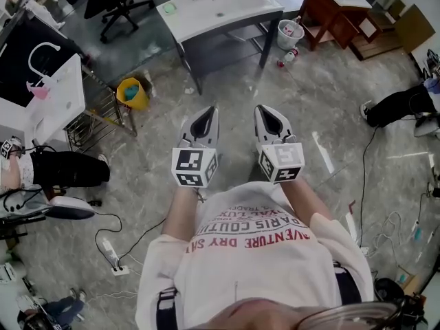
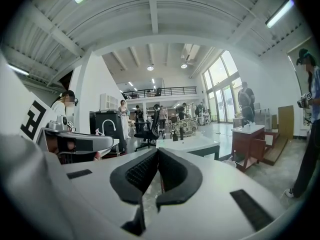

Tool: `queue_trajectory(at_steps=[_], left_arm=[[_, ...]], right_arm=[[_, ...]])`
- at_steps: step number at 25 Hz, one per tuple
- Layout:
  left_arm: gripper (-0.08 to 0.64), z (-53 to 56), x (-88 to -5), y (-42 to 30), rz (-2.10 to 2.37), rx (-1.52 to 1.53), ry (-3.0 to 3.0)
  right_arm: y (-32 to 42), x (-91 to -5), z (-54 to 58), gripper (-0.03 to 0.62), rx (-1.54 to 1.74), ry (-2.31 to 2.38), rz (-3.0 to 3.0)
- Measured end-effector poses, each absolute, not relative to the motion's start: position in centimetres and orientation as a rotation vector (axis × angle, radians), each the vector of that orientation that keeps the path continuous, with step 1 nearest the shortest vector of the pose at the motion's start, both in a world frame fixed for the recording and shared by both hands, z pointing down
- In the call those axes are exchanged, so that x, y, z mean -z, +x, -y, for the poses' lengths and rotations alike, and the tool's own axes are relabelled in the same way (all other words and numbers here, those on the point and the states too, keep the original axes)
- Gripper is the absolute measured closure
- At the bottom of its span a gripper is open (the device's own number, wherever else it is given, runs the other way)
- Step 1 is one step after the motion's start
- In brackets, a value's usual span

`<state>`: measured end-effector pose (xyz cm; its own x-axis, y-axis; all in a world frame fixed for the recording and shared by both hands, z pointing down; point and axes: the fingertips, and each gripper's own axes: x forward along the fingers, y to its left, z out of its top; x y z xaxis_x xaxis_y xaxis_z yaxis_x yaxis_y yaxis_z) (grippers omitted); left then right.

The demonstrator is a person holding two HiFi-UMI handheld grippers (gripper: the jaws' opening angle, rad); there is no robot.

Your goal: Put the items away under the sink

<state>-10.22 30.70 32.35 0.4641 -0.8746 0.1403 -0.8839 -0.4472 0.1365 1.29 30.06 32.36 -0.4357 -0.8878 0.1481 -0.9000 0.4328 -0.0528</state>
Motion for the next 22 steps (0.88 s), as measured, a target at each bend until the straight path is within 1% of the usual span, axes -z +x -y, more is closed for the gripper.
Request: queue_trajectory(at_steps=[9, 22], left_arm=[[0.532, -21.9, -33.6, -8.9, 1.626, -0.110, 2.445], [0.532, -1.5, -31.7, -2.4, 1.820, -0.076, 2.310]], right_arm=[[2.9, -33.6, -19.4, 0.568, -0.225, 1.523, 2.629], [9.4, -32.3, 2.5, 0.568, -0.217, 1.291, 2.743]])
